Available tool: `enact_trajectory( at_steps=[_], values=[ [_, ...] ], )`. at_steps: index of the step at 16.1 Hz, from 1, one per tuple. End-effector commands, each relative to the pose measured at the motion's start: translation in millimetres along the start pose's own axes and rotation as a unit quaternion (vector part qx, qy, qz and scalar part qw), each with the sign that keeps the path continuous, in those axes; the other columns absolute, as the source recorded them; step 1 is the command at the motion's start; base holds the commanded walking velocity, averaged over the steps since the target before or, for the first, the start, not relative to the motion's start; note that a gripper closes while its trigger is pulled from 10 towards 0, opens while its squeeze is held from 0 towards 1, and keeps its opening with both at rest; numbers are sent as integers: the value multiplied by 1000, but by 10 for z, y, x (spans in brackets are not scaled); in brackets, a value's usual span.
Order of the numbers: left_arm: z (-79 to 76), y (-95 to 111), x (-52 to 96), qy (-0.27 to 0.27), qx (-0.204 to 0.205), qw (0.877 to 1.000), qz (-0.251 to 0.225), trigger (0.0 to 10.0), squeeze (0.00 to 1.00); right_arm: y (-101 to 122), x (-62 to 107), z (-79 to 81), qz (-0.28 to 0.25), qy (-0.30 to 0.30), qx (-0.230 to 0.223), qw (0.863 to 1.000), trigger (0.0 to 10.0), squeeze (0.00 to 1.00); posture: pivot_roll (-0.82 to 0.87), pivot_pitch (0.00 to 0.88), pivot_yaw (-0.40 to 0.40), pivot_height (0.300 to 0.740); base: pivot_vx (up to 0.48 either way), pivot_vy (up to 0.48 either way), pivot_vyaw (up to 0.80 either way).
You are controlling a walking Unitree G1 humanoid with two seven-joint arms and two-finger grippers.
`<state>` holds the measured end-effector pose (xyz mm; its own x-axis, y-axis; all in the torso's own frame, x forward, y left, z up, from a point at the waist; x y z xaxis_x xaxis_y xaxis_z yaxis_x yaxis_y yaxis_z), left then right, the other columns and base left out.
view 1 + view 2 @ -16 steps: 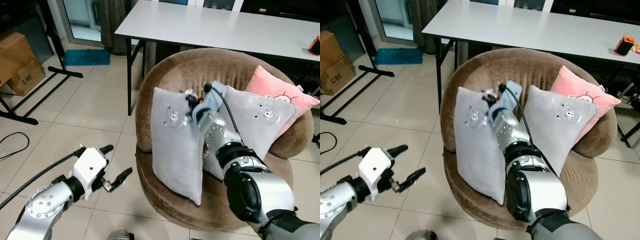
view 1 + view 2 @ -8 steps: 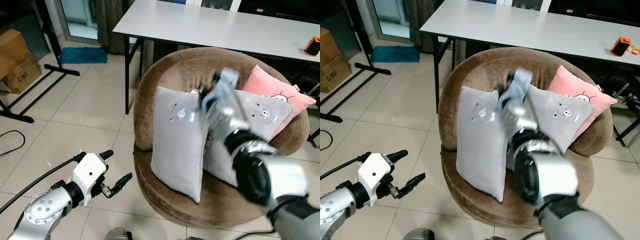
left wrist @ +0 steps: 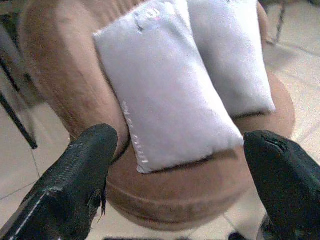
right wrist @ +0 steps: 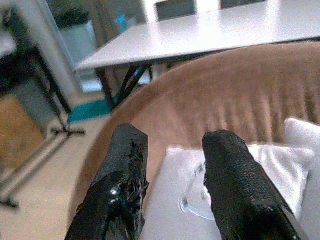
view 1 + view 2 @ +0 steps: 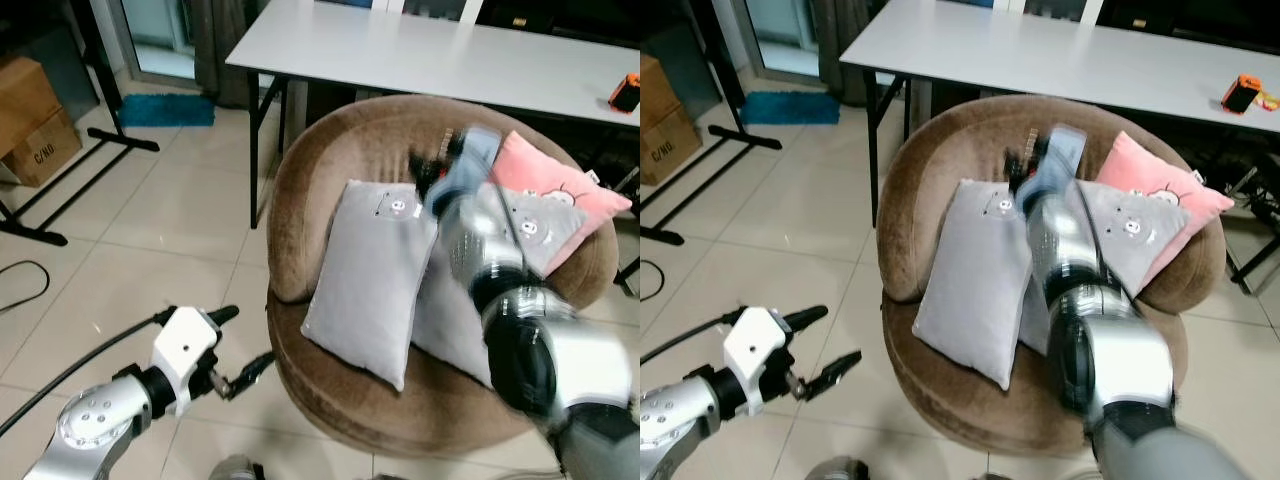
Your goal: Move the pillow to the sofa from floor
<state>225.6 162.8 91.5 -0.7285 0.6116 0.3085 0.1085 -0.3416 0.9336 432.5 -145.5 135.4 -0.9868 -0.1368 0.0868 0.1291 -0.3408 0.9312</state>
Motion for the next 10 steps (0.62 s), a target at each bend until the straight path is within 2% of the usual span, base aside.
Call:
enact_trajectory(
  at_steps=[1,3,4,5,6,7,8,10],
  values=[
    [24,59,33,11,5,1000,-11,10000,0,70,14,-3,-16,14,22,1000,10000,0,20,0,-41,740,0,0,0],
    [137,102,155,50,33,998,-28,10000,0,-78,233,-151,-34,8,31,999,10000,0,7,0,-25,740,0,0,0],
    [336,107,209,95,29,995,-29,10000,0,-188,436,-233,-32,-2,23,999,10000,0,3,0,-19,740,0,0,-513],
    [448,111,217,118,21,992,-29,10000,0,-232,540,-259,-31,-6,23,999,10000,0,-1,0,-16,740,0,0,-800],
    [765,148,171,184,-8,982,-27,10000,0,-349,772,-330,-29,-37,33,998,10000,0,-8,0,-8,740,0,0,-800],
    [910,152,119,217,-24,976,-17,10000,0,-438,868,-373,-22,-55,71,996,10000,0,-10,0,-4,740,0,0,-800],
    [987,155,78,240,-36,970,-12,10000,0,-498,911,-368,-14,-55,72,996,10000,0,-9,0,-3,740,0,0,-800],
    [1076,235,-111,281,-45,958,-24,10000,0,-547,1011,-329,-8,-65,73,995,10000,0,-15,0,-2,740,0,0,-800]
  ],
)
Point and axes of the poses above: a point about 5 cm out from each wrist's last joint towards the gripper, its own x axis pointing back from the gripper into the wrist, its own y axis along the axis of the wrist's last joint, z = x × y, the point moved 4 cm from there along -x, pointing out of the wrist towards the gripper, and after that the axes turned 5 degrees about -x, right-handed, at the moved point
